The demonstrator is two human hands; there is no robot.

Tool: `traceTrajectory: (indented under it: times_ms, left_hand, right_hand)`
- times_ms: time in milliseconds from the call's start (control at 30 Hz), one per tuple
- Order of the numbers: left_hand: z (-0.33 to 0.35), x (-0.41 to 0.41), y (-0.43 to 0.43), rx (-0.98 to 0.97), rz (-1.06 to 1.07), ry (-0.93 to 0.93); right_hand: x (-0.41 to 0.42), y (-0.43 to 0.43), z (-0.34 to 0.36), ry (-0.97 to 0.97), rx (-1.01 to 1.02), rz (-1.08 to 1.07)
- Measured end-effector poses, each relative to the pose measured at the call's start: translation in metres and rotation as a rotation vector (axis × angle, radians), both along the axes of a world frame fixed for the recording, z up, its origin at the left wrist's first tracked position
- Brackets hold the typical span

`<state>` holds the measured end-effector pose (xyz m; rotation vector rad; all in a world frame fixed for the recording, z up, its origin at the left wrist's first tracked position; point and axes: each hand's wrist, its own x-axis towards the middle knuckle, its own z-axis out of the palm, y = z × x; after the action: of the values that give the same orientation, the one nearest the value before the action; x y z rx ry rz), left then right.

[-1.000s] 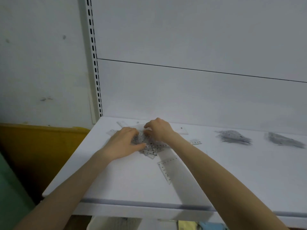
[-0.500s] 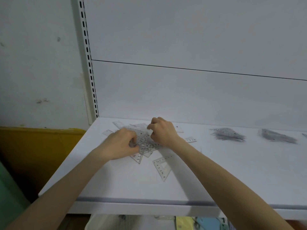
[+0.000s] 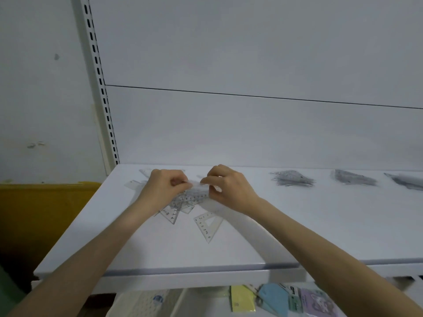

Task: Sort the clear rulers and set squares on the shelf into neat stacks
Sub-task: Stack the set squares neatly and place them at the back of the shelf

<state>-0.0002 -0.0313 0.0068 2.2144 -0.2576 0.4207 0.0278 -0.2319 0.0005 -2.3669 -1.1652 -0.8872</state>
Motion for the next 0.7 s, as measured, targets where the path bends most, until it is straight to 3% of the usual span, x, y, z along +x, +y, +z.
traceTrajectory:
  times_ms: [200,400,700]
  left_hand:
    - [0.010,-0.010,0.002,-0.131,-0.013,0.011]
    - [0.006,-0.020,0.009,-0.356,-0.084,0.056]
    - [0.002,-0.031,0.004,-0.250,-0.189,0.055]
  right_hand:
    - [-0.008,-0.031,0.011,0.367,0.241,-0.057]
    - [-0.020,-0.045,0.016,0.556,0.548,-0.212]
    - [-0.039,-0.067,0.027,0.824,0.773,-0.238]
